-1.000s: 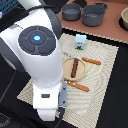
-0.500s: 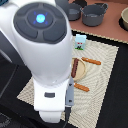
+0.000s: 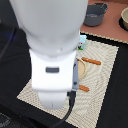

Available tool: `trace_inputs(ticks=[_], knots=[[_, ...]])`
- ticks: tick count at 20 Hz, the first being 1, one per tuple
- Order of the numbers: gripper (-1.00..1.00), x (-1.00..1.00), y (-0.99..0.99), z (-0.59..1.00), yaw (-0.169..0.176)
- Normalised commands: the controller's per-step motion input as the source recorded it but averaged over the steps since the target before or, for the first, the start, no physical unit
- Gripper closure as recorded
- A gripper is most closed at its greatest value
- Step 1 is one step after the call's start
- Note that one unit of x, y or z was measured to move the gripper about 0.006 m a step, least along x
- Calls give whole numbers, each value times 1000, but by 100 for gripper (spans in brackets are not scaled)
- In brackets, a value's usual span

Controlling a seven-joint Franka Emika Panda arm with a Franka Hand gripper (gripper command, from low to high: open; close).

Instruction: Interact with the objects in diverse but meaningful ways.

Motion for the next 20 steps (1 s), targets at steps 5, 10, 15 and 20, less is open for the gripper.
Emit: trace_inputs(ticks=[5, 10, 15, 20], knots=[[100, -1000, -10, -234, 5], [100, -1000, -10, -374, 0], [100, -1000, -7, -443, 0], [100, -1000, 0, -407, 0]])
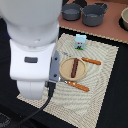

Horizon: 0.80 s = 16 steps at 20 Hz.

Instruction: Interact with the objects in diverse but meaningful ways.

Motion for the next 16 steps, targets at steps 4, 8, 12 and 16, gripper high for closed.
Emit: trace_inputs(ticks=[4, 8, 12, 16], knots=[[100, -1000, 48, -386, 0], [100, -1000, 136, -421, 0], [100, -1000, 137, -402, 0], [100, -1000, 296, -421, 0]])
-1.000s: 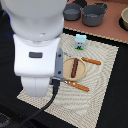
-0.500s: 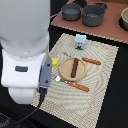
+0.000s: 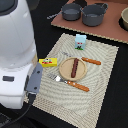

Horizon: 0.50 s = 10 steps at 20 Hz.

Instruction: Interact with the objects in diverse but meaningful ways.

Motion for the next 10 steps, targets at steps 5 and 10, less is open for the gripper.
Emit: trace_inputs(ticks=[5, 10], knots=[[100, -992, 554, -422, 8], [100, -897, 585, -375, 13]])
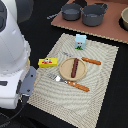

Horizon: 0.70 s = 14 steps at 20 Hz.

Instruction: Interact with the objects in diverse but meaningful ways.

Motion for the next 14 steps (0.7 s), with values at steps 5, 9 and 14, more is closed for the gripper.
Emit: trace_inputs(ticks=[5, 9, 14], knots=[[100, -425, 223, -234, 1], [100, -164, -11, -234, 0], [100, 7, -7, -122, 0]])
